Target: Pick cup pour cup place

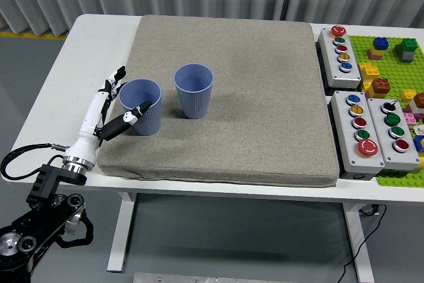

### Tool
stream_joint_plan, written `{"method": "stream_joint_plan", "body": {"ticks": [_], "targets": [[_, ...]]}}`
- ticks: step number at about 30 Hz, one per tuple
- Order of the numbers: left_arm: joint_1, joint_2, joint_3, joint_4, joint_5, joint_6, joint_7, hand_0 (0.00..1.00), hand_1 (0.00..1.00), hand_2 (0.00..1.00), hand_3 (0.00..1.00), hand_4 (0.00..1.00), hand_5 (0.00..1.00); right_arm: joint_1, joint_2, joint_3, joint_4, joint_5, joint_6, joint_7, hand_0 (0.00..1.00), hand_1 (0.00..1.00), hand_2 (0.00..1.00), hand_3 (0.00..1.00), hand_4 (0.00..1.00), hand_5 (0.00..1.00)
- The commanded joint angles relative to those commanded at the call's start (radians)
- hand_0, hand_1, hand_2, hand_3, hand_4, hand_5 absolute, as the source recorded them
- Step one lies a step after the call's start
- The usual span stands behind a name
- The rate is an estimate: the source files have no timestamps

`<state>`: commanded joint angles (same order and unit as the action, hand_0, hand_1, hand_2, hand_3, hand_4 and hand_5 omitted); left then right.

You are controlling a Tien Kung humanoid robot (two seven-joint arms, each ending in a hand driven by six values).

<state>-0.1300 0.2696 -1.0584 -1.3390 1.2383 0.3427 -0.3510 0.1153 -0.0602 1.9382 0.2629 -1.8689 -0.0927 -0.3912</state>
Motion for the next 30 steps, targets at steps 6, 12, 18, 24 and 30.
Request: {"method": "stream_joint_plan", "body": {"ticks": [6,12,18,24,30], "targets": [[0.003,-0.003,-0.041,-0.024,-0.121,-0.014,-0.021,0.915,0.935,0.998,0.998,0.998,0.813,-0.002,0.001,0.002,-0.001,-0.006,0.001,0.000,0.646,0.633,0.536,0.540,0.002,0.002],[-0.014,-0.021,-0.132,0.005,-0.355,-0.107,-0.039,0.892,0.887,0.998,0.998,0.963,0.998,-0.001,0.002,-0.001,-0.001,-0.003,0.000,0.000,0.646,0.633,0.536,0.540,0.002,0.002],[-0.019,-0.035,-0.196,0.023,-0.614,-0.182,-0.044,0.891,0.879,0.998,0.998,0.925,0.998,0.002,0.004,-0.005,-0.001,0.005,-0.002,-0.001,0.646,0.633,0.536,0.540,0.002,0.002],[-0.012,-0.038,-0.181,0.000,-0.702,-0.177,-0.041,0.890,0.876,0.998,0.998,0.922,0.998,0.004,0.004,-0.006,-0.002,0.006,-0.003,0.000,0.646,0.631,0.536,0.539,0.002,0.002],[-0.005,-0.052,-0.137,-0.033,-0.668,-0.149,-0.046,0.884,0.872,0.998,0.994,0.921,0.998,0.005,0.004,-0.004,-0.002,0.005,-0.004,-0.001,0.646,0.632,0.536,0.540,0.002,0.002]]}}
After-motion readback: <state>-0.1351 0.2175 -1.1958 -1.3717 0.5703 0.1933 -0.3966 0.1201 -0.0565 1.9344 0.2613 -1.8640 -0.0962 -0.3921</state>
